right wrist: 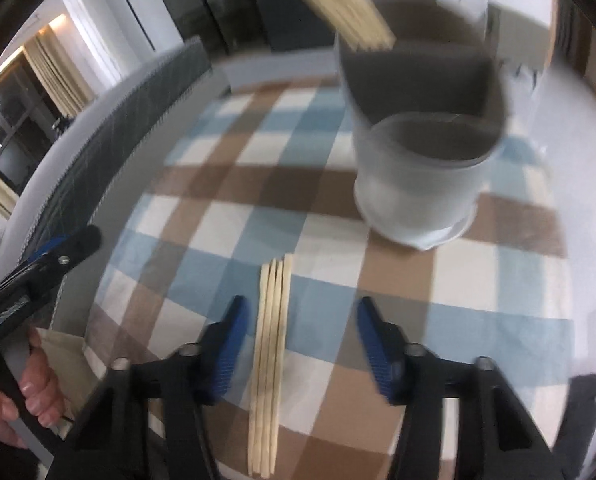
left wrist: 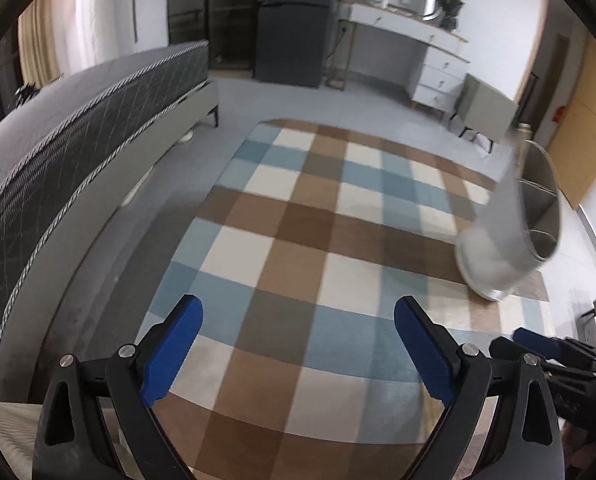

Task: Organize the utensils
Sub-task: 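Move both open tools down toward the remaining chopsticks on the rug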

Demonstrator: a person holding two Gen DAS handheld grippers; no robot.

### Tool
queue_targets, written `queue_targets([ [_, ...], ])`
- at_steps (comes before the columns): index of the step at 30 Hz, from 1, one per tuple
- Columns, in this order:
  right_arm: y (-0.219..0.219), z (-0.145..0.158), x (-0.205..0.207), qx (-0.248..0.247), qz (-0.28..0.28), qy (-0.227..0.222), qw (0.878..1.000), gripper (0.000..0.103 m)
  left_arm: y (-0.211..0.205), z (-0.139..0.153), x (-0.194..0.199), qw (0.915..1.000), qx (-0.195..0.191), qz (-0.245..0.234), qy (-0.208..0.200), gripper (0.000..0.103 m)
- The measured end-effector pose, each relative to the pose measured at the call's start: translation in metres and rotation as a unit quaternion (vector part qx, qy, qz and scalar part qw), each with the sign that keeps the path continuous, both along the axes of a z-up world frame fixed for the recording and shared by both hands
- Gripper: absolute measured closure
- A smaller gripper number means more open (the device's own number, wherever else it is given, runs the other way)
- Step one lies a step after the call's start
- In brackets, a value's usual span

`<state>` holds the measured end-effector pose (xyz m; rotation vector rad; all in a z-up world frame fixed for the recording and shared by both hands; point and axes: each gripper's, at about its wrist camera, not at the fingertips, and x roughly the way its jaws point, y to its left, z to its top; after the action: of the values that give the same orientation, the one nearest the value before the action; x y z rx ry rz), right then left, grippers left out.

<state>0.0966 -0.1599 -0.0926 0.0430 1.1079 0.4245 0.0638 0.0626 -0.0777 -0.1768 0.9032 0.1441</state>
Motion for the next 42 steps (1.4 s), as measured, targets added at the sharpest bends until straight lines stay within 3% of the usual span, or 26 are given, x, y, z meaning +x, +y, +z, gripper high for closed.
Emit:
queue_targets([
  [5, 0.027, -0.025, 0.036, -0.031, 0.041, 0.056, 0.997, 0.064, 0.015, -0.007, 0.007, 0.9992, -0.022, 0.018, 0.029, 0.009],
  [9, 0.046, -0.037, 0.052, -0.076, 0.065, 0.066, 0.993, 0.07, 0.023, -0.011, 0.01, 0.9979, -0.039, 0.024, 0.045, 0.009],
  [17, 0.064, -0.051, 0.063, -0.109, 0.081, 0.083, 0.987, 0.076, 0.032, -0.017, 0.011, 0.995, -0.063, 0.033, 0.07, 0.009],
  [20, 0.064, -0.05, 0.064, -0.112, 0.077, 0.091, 0.987, 0.084, 0.035, -0.019, 0.011, 0.9937, -0.072, 0.037, 0.078, 0.009],
  [21, 0.063, -0.05, 0.063, -0.116, 0.075, 0.091, 0.986, 0.094, 0.036, -0.019, 0.011, 0.9935, -0.073, 0.038, 0.079, 0.009],
  [27, 0.053, -0.047, 0.058, -0.129, 0.065, 0.089, 0.985, 0.095, 0.035, -0.018, 0.01, 0.993, -0.077, 0.036, 0.082, 0.009],
  [29, 0.049, -0.045, 0.057, -0.121, 0.059, 0.088, 0.987, 0.103, 0.036, -0.018, 0.01, 0.9926, -0.08, 0.037, 0.083, 0.009],
  [35, 0.034, -0.038, 0.055, -0.098, 0.033, 0.089, 0.991, 0.103, 0.037, -0.019, 0.01, 0.9914, -0.088, 0.036, 0.09, 0.009],
  [42, 0.041, -0.041, 0.05, -0.109, 0.054, 0.097, 0.988, 0.1, 0.037, -0.016, 0.009, 0.991, -0.095, 0.034, 0.088, 0.009],
])
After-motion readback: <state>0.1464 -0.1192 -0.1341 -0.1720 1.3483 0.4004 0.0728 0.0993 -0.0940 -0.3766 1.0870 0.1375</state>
